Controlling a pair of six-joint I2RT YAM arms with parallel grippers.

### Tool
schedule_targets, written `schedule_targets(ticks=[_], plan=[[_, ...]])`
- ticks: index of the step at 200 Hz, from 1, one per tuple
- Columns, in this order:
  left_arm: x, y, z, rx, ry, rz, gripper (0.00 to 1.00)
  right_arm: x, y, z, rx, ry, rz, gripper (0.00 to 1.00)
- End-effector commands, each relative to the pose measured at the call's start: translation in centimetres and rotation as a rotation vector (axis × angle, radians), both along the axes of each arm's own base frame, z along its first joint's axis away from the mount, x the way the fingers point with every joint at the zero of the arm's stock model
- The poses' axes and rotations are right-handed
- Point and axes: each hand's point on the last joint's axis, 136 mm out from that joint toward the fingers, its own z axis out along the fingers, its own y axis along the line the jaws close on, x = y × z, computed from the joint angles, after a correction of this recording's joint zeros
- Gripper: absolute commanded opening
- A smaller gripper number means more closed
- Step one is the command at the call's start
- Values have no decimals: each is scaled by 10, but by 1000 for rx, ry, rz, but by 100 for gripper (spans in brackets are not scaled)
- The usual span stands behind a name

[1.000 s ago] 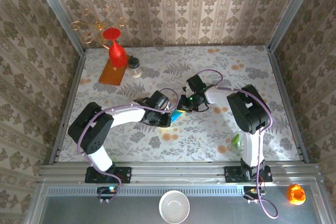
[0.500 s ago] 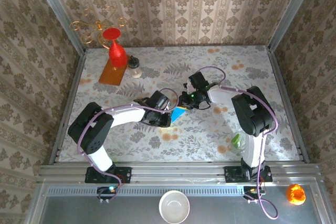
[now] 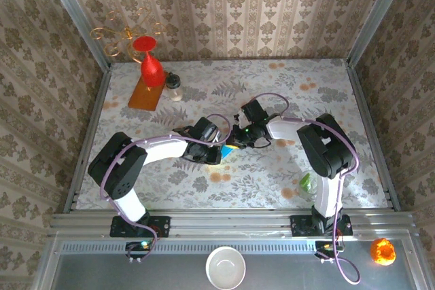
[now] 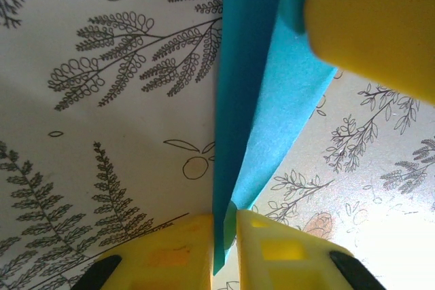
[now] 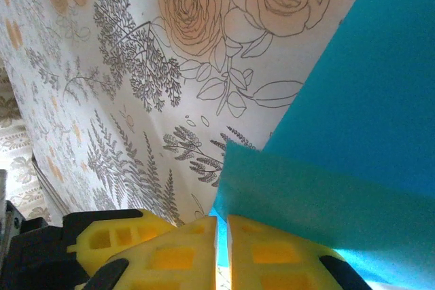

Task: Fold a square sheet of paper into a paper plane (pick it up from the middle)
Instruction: Fold the wing for the fifth time at the center of the table.

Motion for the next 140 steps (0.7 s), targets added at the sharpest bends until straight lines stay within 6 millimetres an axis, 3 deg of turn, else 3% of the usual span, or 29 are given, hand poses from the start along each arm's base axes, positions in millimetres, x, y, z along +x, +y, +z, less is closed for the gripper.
schedule_targets(ticks=[1,74,140], plan=[[-13,-1,-15,-5,64,-7,18,-4,1,-11,-5,28,2,14],[-8,-3,3,-65,41,19,18,-8,-14,-42,-111,52,-14,12],[7,-5,45,-132,-67,69,18,-13,-27,-60,-193,78,-29,11]])
